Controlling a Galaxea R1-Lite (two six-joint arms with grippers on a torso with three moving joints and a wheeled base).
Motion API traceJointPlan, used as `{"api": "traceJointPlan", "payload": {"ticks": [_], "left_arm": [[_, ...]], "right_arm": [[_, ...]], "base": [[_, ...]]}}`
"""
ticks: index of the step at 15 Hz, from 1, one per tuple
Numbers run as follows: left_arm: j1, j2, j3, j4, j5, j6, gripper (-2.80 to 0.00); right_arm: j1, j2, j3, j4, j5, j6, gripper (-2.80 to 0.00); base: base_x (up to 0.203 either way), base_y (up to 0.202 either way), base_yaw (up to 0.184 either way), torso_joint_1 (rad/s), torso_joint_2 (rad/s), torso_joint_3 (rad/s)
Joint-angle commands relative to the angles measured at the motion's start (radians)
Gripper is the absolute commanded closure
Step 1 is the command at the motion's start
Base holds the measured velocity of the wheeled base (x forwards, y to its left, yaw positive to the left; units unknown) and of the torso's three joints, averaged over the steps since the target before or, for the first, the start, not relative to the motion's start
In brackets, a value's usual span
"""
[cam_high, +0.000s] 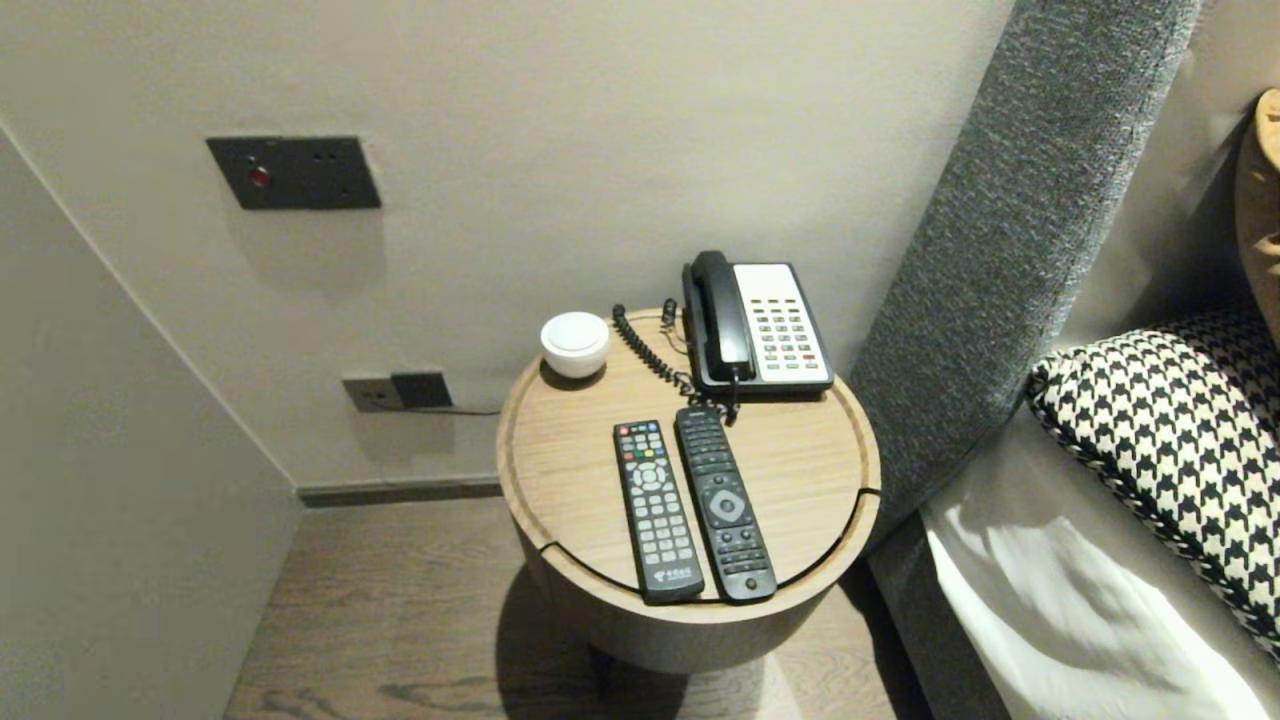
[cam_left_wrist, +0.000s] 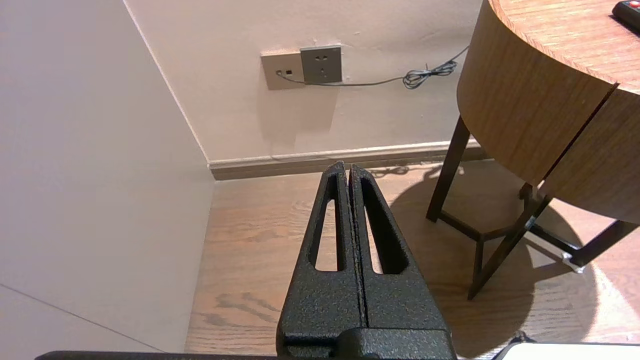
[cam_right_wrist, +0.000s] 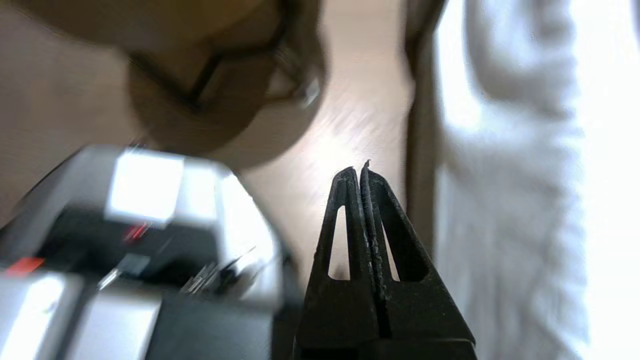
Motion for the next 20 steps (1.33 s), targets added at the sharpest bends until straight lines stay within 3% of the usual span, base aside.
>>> {"api": "traceJointPlan", "payload": {"ticks": [1, 6, 20], "left_arm": [[0.0, -0.002, 0.0, 0.0, -0.001, 0.0, 0.0], [0.0, -0.003, 0.0, 0.0, 0.0, 0.0, 0.0], [0.0, -0.002, 0.0, 0.0, 0.0, 0.0, 0.0]], "right_arm": [[-0.056, -0.12, 0.083, -0.064, -0.01, -0.025, 0.0], [-0.057, -0.203, 0.138, -0.126, -0.092, -0.034, 0.0], [-0.046, -0.446, 0.138, -0.126, -0.093, -0.02, 0.0]], "base": [[0.0, 0.0, 0.0, 0.0, 0.0, 0.0], [0.0, 0.0, 0.0, 0.0, 0.0, 0.0], [0.0, 0.0, 0.0, 0.0, 0.0, 0.0]]}}
